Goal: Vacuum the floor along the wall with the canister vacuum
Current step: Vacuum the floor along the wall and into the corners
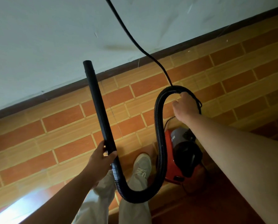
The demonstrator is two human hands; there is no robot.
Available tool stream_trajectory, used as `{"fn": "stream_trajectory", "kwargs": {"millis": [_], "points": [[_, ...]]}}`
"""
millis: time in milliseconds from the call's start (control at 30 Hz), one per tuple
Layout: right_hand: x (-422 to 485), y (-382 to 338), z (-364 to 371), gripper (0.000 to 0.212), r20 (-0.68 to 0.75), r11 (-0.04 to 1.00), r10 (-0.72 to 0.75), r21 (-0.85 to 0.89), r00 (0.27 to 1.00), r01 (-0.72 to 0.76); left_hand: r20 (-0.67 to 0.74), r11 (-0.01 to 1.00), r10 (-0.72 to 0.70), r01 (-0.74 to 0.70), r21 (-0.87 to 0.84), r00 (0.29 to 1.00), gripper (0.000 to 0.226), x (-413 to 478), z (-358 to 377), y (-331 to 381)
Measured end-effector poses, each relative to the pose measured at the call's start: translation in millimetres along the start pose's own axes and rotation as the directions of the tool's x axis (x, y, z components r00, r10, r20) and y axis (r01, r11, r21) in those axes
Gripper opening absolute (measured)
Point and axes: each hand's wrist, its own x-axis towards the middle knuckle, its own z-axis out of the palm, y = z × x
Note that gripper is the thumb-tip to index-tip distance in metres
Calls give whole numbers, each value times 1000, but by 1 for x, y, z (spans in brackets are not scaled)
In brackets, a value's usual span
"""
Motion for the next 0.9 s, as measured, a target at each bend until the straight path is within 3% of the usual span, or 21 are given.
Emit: {"fn": "stream_trajectory", "kwargs": {"millis": [133,400,733,900], "points": [[23,-4,-13,42,15,999,-20,-42,1000,21,2,1000,-2,2,28,1000,48,9,4,-3],[43,-27,-1,37,133,992,-91,-70,987,101,-11,1000,-8,8,12,1000,48,30,7,0],[57,-53,16,52,230,994,-105,43,968,97,-8,998,-6,6,57,1000,49,35,-4,4],[51,-75,33,57,396,990,-134,12,909,140,-8,999,-13,13,31,1000,56,35,-6,2]]}}
